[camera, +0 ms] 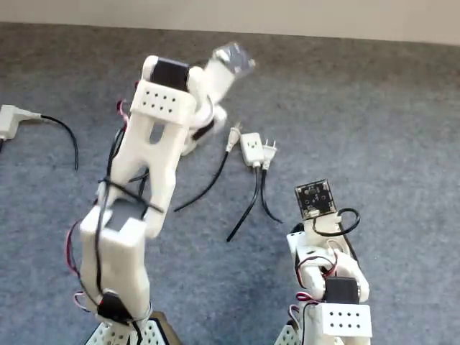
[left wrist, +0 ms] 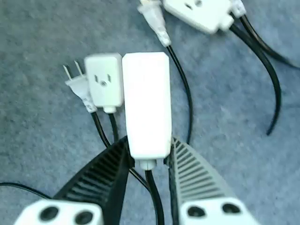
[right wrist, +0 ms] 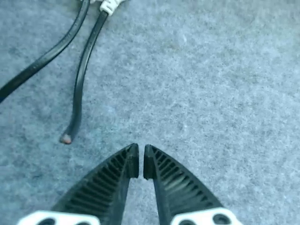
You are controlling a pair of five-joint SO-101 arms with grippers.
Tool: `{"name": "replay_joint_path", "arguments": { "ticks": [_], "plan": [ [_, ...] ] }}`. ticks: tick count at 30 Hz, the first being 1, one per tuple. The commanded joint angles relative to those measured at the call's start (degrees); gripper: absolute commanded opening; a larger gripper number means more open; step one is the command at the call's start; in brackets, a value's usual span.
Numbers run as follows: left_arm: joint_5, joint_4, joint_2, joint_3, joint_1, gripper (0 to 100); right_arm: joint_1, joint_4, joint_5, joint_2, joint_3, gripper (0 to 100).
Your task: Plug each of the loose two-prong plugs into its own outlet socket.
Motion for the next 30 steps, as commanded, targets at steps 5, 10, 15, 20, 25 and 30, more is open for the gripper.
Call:
{"name": "replay_joint_path", "arguments": {
  "ticks": [5, 10, 15, 20, 25, 30],
  "plan": [
    [-14.9, 0.1, -36.1, 48.3, 4.4, 0, -0.6, -1.0, 0.6, -0.5, 0.8, 3.3],
    [-23.5, -2.3, -48.5, 70.5, 4.5, 0, -0.6, -1.0, 0.6, -0.5, 0.8, 3.3],
    [-27.9, -11.6, -56.0, 87.8, 4.4, 0, -0.6, -1.0, 0.6, -0.5, 0.8, 3.3],
    [-28.0, -22.4, -56.7, 96.2, 4.4, 0, -0.6, -1.0, 0.6, -0.5, 0.8, 3.3],
    [-28.2, -25.2, -56.7, 99.3, 4.4, 13, -0.6, -1.0, 0.6, -0.5, 0.8, 3.3],
    [-28.2, -26.7, -57.1, 99.3, 4.4, 21, -0.6, -0.9, 0.6, -0.5, 0.8, 3.3]
  ]
}}
